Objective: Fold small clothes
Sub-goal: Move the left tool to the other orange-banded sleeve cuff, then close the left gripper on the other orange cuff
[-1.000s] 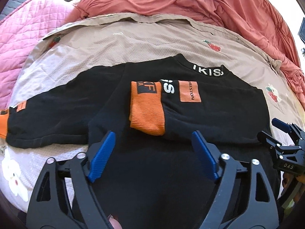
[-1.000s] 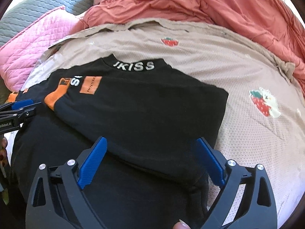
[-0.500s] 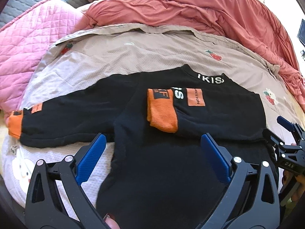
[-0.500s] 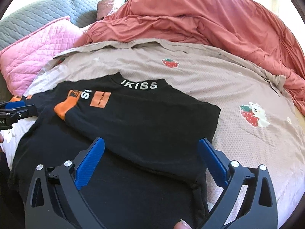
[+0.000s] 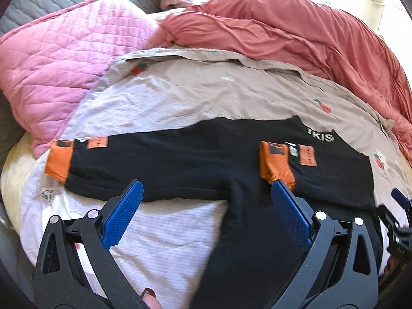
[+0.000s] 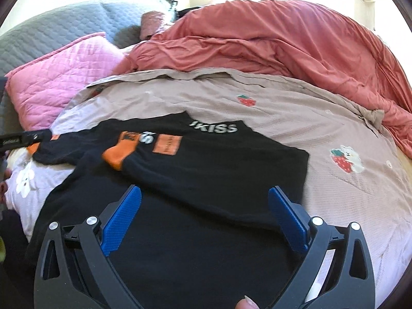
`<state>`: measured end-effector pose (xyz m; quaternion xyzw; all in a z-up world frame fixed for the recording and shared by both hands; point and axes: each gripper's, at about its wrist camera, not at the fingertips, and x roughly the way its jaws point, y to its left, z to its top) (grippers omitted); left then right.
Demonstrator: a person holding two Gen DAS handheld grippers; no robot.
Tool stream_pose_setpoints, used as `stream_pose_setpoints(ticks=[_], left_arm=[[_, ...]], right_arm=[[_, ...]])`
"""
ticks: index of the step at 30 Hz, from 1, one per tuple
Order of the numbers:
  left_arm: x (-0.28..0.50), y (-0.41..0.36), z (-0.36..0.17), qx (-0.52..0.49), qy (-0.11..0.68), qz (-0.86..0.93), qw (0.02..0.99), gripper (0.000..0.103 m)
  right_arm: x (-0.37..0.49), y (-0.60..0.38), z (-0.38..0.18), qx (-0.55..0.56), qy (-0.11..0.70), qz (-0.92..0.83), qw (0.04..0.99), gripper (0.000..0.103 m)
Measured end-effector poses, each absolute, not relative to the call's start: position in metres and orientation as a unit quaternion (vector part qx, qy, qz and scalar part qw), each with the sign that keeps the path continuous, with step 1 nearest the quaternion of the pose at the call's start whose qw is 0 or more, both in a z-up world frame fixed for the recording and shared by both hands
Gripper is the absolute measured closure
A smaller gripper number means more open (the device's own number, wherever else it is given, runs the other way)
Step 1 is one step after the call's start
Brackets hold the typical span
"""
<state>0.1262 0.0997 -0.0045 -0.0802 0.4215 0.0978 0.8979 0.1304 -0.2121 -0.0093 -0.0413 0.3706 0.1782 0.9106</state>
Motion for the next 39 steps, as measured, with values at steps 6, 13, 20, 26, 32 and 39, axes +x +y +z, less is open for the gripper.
stream_pose_setpoints(ticks=[6,13,20,26,32,39], left_arm=[[0.123,0.124,-0.010,-0.099,0.419,0.103,0.897,0.009],[0.117,0.162,-0.017,-0.119,0.414,0.127,0.894,0.009],[0.110,0.198,-0.018,-0.137,0.405,0.153,0.891,0.009],[0.105,0.230,-0.024,-0.167,0.406,0.166,0.883,0.009],[0.095,0.268,-0.033,-0.193,0.401,0.214,0.869,0.009],[0.087,0.298,-0.044,-0.204,0.398,0.253,0.858,0.009]], right_arm=[[0.113,-0.173,-0.009,-0.077,0.373,0.194,0.904,0.005],[0.100,-0.127,-0.012,-0.093,0.384,0.213,0.894,0.005],[0.094,-0.075,-0.013,-0.118,0.388,0.237,0.883,0.005],[0.094,-0.033,-0.015,-0.123,0.398,0.259,0.872,0.005],[0.096,0.007,-0.018,-0.136,0.401,0.282,0.861,0.005],[0.101,0.040,-0.021,-0.140,0.401,0.295,0.856,0.005]])
